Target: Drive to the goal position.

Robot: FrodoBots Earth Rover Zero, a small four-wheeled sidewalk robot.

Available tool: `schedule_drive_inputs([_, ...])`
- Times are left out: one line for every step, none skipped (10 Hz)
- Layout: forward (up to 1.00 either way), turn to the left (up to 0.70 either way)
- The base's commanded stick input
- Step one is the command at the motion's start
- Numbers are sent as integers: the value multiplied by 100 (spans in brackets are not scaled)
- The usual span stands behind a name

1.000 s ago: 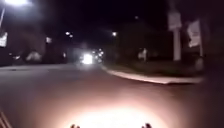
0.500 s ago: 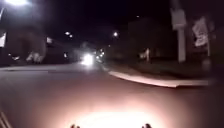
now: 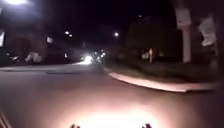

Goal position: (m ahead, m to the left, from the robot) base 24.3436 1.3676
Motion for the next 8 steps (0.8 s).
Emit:
schedule_drive_inputs([70,0])
schedule_drive_inputs([70,0])
schedule_drive_inputs([70,0])
schedule_drive_inputs([70,0])
schedule_drive_inputs([70,0])
schedule_drive_inputs([70,0])
schedule_drive_inputs([70,0])
schedule_drive_inputs([70,0])
